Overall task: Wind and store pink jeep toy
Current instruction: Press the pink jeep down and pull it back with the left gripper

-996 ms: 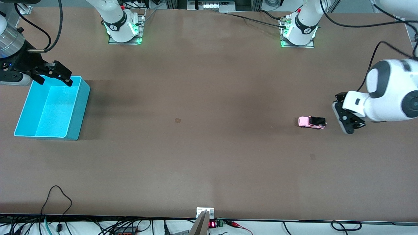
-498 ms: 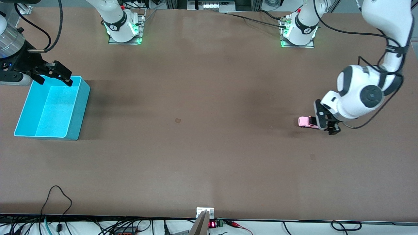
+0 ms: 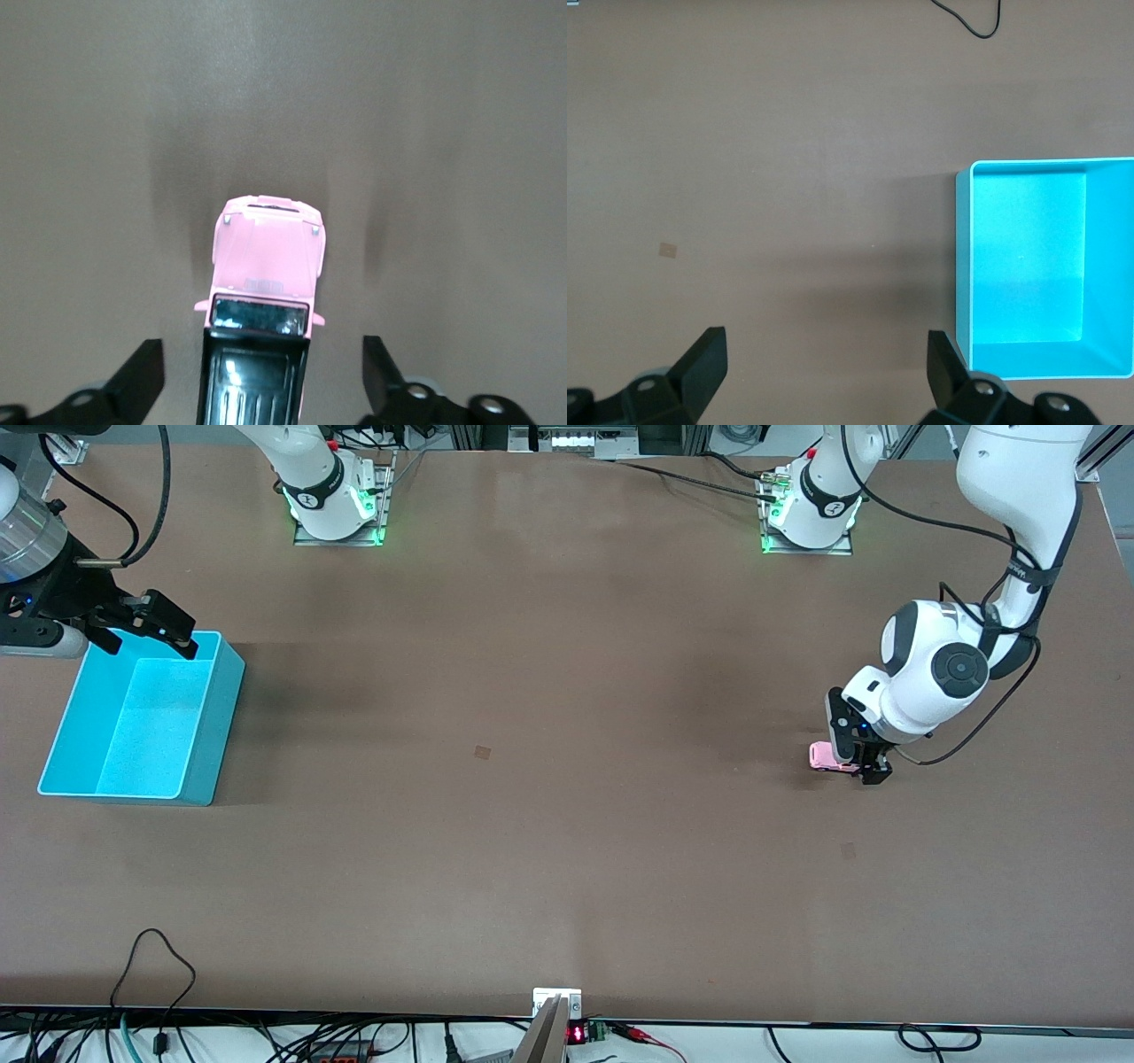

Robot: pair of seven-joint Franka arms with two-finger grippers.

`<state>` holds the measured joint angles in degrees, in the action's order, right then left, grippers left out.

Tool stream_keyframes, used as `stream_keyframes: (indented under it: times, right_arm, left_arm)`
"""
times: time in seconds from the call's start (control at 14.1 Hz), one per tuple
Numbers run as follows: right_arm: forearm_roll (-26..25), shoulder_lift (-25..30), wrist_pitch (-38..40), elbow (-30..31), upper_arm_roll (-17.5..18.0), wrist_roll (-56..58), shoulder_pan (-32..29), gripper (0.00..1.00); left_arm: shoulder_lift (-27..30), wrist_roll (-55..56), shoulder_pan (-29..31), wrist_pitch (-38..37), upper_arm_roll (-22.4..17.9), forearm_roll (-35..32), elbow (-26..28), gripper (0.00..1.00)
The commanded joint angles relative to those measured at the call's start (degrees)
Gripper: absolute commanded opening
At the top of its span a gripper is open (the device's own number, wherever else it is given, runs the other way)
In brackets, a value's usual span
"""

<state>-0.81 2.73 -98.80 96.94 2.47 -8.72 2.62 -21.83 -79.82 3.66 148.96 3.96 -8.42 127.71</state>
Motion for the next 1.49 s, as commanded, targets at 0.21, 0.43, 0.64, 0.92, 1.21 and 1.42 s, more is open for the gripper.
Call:
stream_keyframes:
  times: [0.21,0.43,0.64,0.92,1.21,1.42]
  right_arm:
    - [-0.3,-1.2,0.3,-1.8,-0.1,0.5,0.3,1.0]
    - [-0.1,-1.2,0.3,-1.8,-0.2,0.5,-0.1,1.0]
    - [0.0,-1.2,0.3,-2.0,-0.2,0.3,-0.1,1.0]
    - [-0.1,-1.2,0.3,-2.1,-0.2,0.3,0.0,1.0]
    - [-0.1,-1.4,0.2,-2.1,-0.2,0.5,-0.1,1.0]
    - [-0.2,-1.6,0.2,-2.1,-0.2,0.5,-0.1,1.0]
  left_arm:
    - [-0.2,-3.3,0.6,0.2,-0.1,-1.1,-0.4,0.2]
    - [-0.2,-3.2,0.6,-0.1,-0.1,-1.1,-0.5,0.16]
    - [-0.6,-3.4,0.6,-1.0,-0.1,-1.1,-0.7,0.16]
    - [-2.6,-5.5,3.1,-1.2,-0.4,-1.1,-1.8,0.18]
    - [-7.0,-15.8,11.3,-1.1,-0.5,-1.1,-6.1,0.16]
    - [-11.2,-20.6,18.3,-1.0,-0.5,-1.1,-10.0,0.16]
